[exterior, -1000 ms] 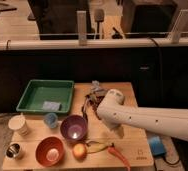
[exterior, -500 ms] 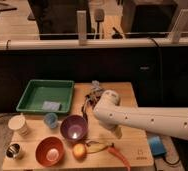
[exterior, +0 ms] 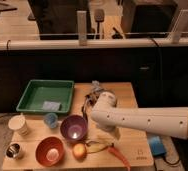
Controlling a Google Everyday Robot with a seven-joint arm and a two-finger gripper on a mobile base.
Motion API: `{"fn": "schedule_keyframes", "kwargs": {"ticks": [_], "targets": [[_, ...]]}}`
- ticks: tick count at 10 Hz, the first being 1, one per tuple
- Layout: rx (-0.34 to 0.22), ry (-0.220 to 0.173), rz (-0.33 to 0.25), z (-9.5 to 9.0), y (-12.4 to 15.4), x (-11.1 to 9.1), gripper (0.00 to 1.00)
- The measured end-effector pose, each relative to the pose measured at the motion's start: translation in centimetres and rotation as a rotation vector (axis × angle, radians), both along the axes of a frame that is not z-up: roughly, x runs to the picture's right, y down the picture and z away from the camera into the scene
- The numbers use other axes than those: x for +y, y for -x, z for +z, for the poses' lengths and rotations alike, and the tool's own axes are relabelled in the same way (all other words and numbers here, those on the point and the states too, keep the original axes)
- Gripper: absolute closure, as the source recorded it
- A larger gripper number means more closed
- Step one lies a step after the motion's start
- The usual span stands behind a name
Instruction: Place fork in table surface
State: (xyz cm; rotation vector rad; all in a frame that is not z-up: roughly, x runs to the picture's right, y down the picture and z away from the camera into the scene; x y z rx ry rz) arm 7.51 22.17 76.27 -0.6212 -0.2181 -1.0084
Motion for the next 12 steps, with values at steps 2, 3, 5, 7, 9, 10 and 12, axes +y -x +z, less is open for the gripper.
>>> {"fn": "schedule_keyframes", "kwargs": {"ticks": [2,3,5,7,9,10,12], "targets": [[-0.027,0.014,-0.028,0.3,0.5,0.7,0.2],[-0.025,0.005,-0.027,0.4,0.6,0.5,0.2],[0.039,-0.029,0.045,0.2,-1.5,-0.9,0.2],[0.089,-0.057,0.113,0.8,-5.0,-2.2,0.2],[0.12,-0.084,0.177,1.7,-8.8,-3.2,0.2],[0.11,-0.105,0.217,2.5,-9.6,-3.7,0.2],[0.073,-0.157,0.298,4.3,-10.5,-4.2,0.2]]}}
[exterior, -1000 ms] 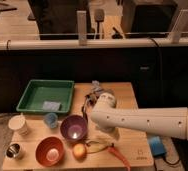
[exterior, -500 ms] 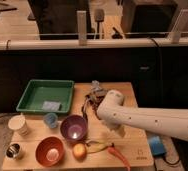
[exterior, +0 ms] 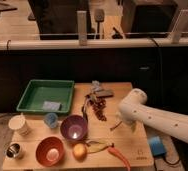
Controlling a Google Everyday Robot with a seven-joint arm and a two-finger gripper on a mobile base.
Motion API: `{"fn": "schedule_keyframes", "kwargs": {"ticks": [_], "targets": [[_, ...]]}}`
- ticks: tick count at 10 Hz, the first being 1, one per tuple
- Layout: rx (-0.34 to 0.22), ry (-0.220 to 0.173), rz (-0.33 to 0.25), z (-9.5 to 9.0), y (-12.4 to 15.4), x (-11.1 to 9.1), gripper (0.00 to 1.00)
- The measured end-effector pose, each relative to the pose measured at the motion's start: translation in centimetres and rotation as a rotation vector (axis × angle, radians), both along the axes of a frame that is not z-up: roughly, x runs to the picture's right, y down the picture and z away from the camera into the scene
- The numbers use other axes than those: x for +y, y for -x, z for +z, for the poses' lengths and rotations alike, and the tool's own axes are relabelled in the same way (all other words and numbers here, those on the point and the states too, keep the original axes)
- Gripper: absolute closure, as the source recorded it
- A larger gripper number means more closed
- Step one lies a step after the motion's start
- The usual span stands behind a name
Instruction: Place fork in table surface
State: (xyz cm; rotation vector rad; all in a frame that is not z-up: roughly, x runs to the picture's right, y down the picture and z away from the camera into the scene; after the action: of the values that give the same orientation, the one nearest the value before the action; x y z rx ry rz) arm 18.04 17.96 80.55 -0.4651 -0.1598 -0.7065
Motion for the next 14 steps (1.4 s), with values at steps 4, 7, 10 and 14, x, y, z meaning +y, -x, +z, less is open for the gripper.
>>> {"fn": "schedule_keyframes", "kwargs": {"ticks": [4,7,10,14], "targets": [[-0.03,0.012,0.019,4.3,3.4,-1.6,0.2],[-0.032,0.076,0.087,7.4,2.9,-1.2,0.27],[-0.08,0.124,0.179,8.0,1.7,-0.3,0.57],[-0.078,0.126,0.174,7.5,1.6,-0.5,0.96]]}}
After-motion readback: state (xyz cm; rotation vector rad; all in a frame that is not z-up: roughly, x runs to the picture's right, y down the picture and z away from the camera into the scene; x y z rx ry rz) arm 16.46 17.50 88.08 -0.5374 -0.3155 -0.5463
